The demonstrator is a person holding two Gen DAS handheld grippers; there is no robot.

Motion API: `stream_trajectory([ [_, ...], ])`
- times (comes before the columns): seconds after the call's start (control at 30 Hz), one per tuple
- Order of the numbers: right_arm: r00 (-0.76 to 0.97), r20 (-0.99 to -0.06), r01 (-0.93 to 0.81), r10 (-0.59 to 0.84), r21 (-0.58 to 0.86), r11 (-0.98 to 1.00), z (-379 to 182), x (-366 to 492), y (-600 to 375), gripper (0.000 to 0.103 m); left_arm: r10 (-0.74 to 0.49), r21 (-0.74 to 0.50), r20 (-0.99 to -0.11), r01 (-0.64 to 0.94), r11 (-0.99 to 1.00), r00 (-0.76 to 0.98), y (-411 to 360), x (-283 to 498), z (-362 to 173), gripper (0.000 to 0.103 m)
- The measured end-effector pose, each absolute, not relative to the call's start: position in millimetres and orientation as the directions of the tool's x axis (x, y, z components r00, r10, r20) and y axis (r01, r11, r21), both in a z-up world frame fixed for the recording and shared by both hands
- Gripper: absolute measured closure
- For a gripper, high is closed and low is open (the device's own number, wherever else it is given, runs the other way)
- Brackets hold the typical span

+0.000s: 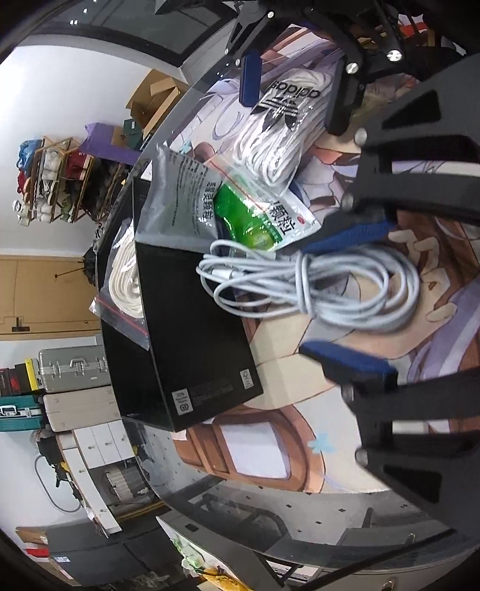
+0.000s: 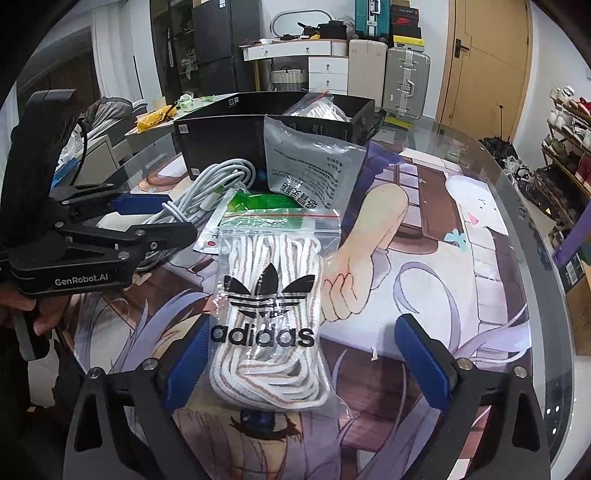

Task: Organize soft objects
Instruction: 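Grasp the grey-white cable bundle with the left gripper while the right grasps the adidas lace bag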

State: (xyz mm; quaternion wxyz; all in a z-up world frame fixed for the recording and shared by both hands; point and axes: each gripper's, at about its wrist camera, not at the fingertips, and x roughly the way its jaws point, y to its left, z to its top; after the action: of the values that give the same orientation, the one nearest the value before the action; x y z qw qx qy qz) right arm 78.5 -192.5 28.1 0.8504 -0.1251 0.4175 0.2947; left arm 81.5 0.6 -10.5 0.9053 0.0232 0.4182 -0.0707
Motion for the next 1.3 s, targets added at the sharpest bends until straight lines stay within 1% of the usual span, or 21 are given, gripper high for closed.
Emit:
stream_trajectory([
  [0.07,0.48,-0.779,-0.609,0.404,0.036,0.792,29,78,-192,0.017,-0.11,-0.016,-0.757,0.15,0.988,0.644,-1,80,-11,0.067],
  [0.1,0.48,-0.778,-0.609,0.405,0.036,0.792,30,78,-192,0.018,-0.113,-0.015,-0.755,0.155,0.988,0.645,-1,80,-10,0.068],
  [0.17,0.486,-0.774,-0.608,0.407,0.036,0.793,31,77,-191,0.025,-0.117,-0.021,-0.747,0.153,0.988,0.655,1,78,-9,0.068],
  [0.3,0.487,-0.771,-0.611,0.411,0.035,0.791,32,77,-191,0.035,-0.113,-0.013,-0.742,0.154,0.988,0.661,0,75,-9,0.068],
  [0.37,0.489,-0.769,-0.61,0.412,0.035,0.791,33,77,-191,0.044,-0.105,-0.008,-0.737,0.148,0.989,0.667,1,74,-8,0.068],
  [0.4,0.488,-0.768,-0.612,0.414,0.037,0.79,34,77,-191,0.046,-0.103,-0.007,-0.736,0.145,0.989,0.669,0,73,-8,0.068],
  [0.47,0.485,-0.766,-0.617,0.422,0.041,0.785,35,77,-191,0.055,-0.103,-0.011,-0.731,0.141,0.99,0.674,1,72,-7,0.068],
  [0.67,0.485,-0.757,-0.631,0.438,0.044,0.774,37,75,-190,0.06,-0.083,0.005,-0.716,0.123,0.992,0.694,1,66,-3,0.072],
  [0.8,0.494,-0.744,-0.636,0.451,0.045,0.77,41,72,-191,0.061,-0.063,0.019,-0.701,0.107,0.994,0.711,2,61,1,0.072],
  [1.3,0.544,-0.671,-0.652,0.504,0.039,0.757,79,59,-195,0.062,-0.102,-0.071,-0.635,0.074,0.995,0.766,25,36,19,0.072],
])
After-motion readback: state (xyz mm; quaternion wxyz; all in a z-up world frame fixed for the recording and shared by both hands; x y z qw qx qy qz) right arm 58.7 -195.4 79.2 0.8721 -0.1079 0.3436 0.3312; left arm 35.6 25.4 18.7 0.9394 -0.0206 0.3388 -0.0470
